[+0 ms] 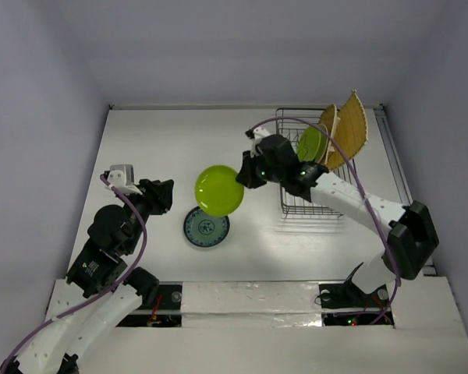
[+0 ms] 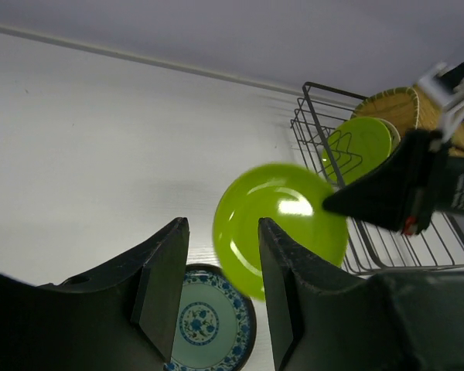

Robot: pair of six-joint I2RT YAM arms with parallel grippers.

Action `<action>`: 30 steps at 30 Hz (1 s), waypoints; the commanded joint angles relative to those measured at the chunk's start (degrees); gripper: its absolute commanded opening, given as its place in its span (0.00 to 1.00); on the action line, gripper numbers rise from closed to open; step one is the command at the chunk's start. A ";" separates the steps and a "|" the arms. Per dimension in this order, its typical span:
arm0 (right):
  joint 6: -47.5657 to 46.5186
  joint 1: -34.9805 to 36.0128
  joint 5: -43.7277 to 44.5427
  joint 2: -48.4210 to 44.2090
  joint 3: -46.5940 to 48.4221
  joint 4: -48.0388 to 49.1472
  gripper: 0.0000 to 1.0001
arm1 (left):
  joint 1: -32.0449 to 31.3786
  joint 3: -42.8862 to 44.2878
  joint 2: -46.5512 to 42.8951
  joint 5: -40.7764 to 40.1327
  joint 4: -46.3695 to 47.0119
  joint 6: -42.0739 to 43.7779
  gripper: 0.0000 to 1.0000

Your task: Unload the plates from the dish rack

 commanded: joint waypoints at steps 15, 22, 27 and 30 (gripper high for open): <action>11.04 7.73 -9.24 14.24 -4.81 16.50 0.00 | 0.54 -0.77 0.53 1.04 2.74 0.26 0.38; 11.22 7.73 -6.86 15.39 -4.90 15.36 0.03 | 0.54 -0.86 0.18 1.30 2.74 0.17 0.38; 10.95 7.73 -4.84 15.74 -4.73 12.55 0.22 | 0.54 -0.86 0.18 1.48 2.74 0.26 0.38; 10.34 7.73 -4.40 15.56 -4.46 11.23 0.27 | 0.54 -0.86 0.01 1.57 2.83 0.34 0.38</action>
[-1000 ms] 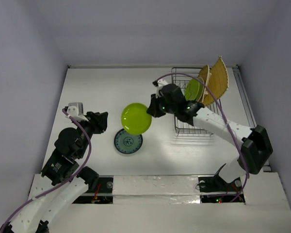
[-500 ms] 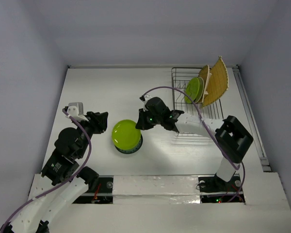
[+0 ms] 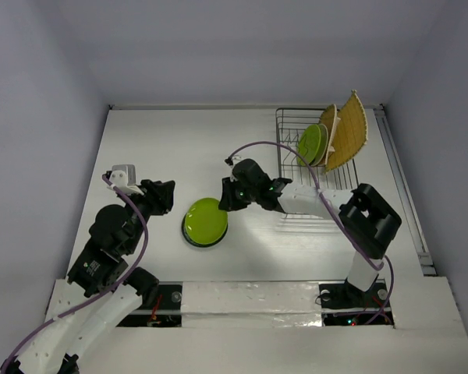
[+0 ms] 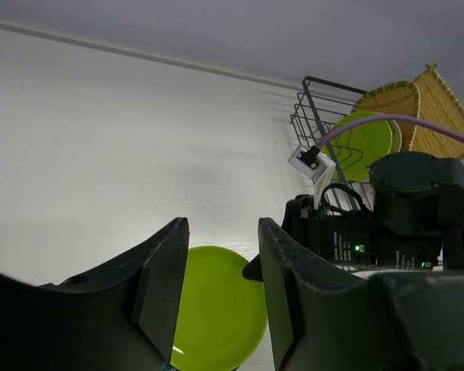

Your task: Unload the plates from the dish rack

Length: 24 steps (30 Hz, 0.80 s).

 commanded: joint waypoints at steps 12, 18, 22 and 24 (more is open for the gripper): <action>-4.67 0.47 11.18 -9.53 4.07 -7.08 0.41 | 0.32 -0.32 -0.72 0.56 2.70 0.37 0.38; -7.48 -7.33 22.63 -19.11 5.04 -11.91 0.00 | 0.32 -0.32 -1.16 1.00 2.79 0.28 0.38; -11.26 -17.79 25.54 -20.90 7.15 -17.78 0.00 | 0.32 -0.32 -1.51 1.62 3.05 0.37 0.33; -13.37 -22.44 28.76 -19.40 9.96 -20.78 0.02 | 0.32 -0.32 -1.60 2.05 3.23 0.37 0.31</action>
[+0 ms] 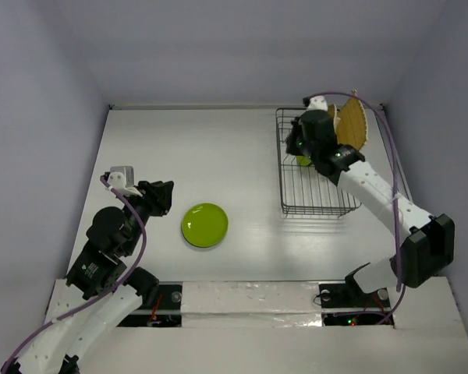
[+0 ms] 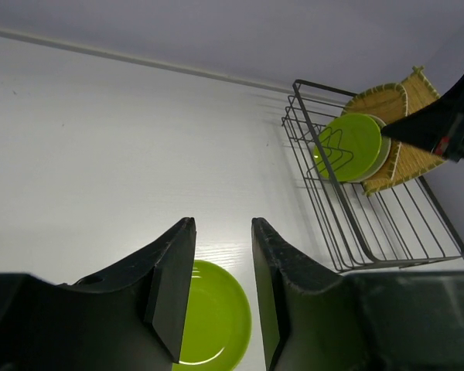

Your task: Unload the plates from the dish rack

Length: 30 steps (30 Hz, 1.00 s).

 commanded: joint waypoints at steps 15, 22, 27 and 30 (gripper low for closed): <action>-10.31 -17.85 11.94 17.12 17.97 -11.38 0.33 | 0.32 -0.51 -1.38 2.57 3.60 0.50 0.34; -10.31 -18.90 14.67 20.28 18.68 -11.38 0.33 | 1.37 -0.51 -1.21 3.36 3.95 0.59 0.35; -10.75 -18.91 12.65 22.83 18.59 -10.24 0.32 | 1.37 -0.60 -0.68 3.97 4.13 0.67 0.35; -10.75 -18.91 12.55 24.32 19.11 -9.71 0.31 | 1.90 -0.51 -0.42 4.06 4.22 0.85 0.35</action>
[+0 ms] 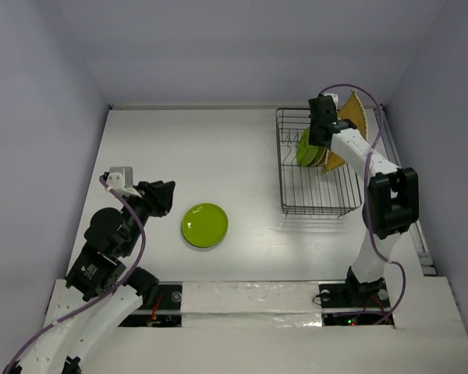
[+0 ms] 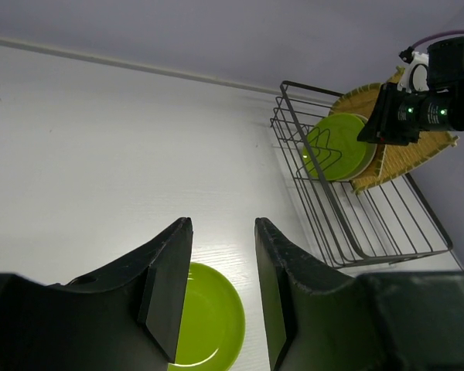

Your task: Unload the plates from the dish rack

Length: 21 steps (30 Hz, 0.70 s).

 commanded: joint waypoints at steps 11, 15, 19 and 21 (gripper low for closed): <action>-2.12 -0.31 5.41 -5.83 2.37 4.32 0.08 | 2.03 -0.65 1.05 2.71 4.31 0.81 0.35; -3.17 -0.31 7.08 -9.44 3.42 3.88 0.07 | 2.57 -0.73 1.05 3.51 4.48 0.81 0.35; -2.83 -0.31 4.56 -13.92 4.13 3.43 0.07 | 2.57 -0.73 1.14 3.51 4.48 0.81 0.35; -2.21 -0.31 -0.53 -17.16 3.95 3.44 0.06 | 2.57 -0.73 1.14 3.42 4.48 0.81 0.35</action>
